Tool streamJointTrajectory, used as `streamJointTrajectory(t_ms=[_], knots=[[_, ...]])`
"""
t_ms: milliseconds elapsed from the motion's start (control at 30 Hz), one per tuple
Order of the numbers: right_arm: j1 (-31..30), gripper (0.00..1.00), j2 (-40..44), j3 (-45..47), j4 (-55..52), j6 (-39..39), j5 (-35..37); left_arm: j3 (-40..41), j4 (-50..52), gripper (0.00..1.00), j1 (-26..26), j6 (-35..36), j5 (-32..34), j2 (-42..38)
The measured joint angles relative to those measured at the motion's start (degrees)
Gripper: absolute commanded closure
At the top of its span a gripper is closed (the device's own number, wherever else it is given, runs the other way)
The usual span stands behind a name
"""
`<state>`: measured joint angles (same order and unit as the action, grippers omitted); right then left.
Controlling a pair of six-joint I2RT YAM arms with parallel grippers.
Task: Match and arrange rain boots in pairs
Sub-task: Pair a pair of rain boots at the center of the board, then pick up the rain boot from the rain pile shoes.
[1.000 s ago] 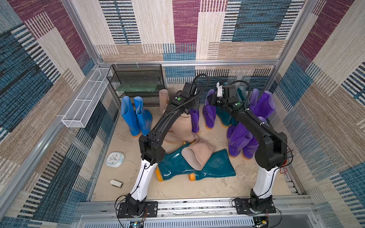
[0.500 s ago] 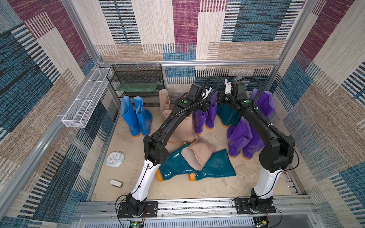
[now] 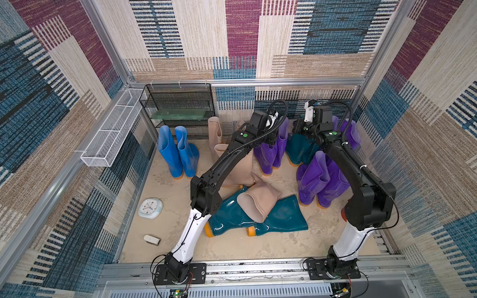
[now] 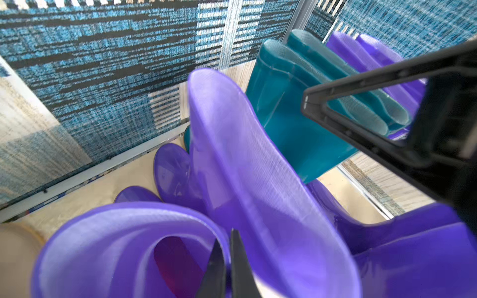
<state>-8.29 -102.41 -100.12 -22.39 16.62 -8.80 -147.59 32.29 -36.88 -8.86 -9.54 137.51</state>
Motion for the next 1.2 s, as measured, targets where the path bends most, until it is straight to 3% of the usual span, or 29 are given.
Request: streamJointTrajectory(t_ms=[200,267,333,400,433,567,733,900,1000,1200], knots=[[-0.15,0.94,2.16,0.96,-0.46,0.0,-1.09,1.57,-1.86,1.0,0.22,5.49,0.44,0.04],[-0.72,0.82,3.28,2.1,-0.59,0.02,-1.29,1.6,-2.03,0.97,0.5,6.78,0.39,0.09],[-1.25,0.68,4.24,2.93,-0.98,0.04,-1.29,1.2,-1.77,0.63,0.76,7.19,0.26,0.09],[-1.75,0.52,5.49,3.72,-1.66,0.04,-1.27,0.81,-1.57,0.41,0.79,7.3,-0.28,-0.13],[-1.9,0.44,6.47,4.28,-1.88,0.07,-1.27,0.85,-1.49,0.33,0.85,7.28,-0.96,-0.76],[-2.51,0.29,11.65,6.86,-1.66,-0.55,-1.11,3.85,-1.14,0.12,0.63,7.08,-3.04,-6.91],[-5.84,0.19,18.73,11.54,0.46,-1.97,-0.9,7.48,-1.22,0.12,0.52,6.75,-4.83,-16.57],[-14.29,0.15,24.59,14.95,2.1,-3.87,3.96,14.56,-0.68,0.12,0.63,5.31,-5.62,-27.17],[-22.14,0.1,27.76,18.36,3.02,-6.36,8.13,27.23,-1.66,0.13,0.61,3.48,-3.69,-38.32],[-33.66,0.0,29.11,26.27,5.57,-12.33,8.61,62.25,-5.51,0.13,2.05,-2.29,9.2,-68.3]])
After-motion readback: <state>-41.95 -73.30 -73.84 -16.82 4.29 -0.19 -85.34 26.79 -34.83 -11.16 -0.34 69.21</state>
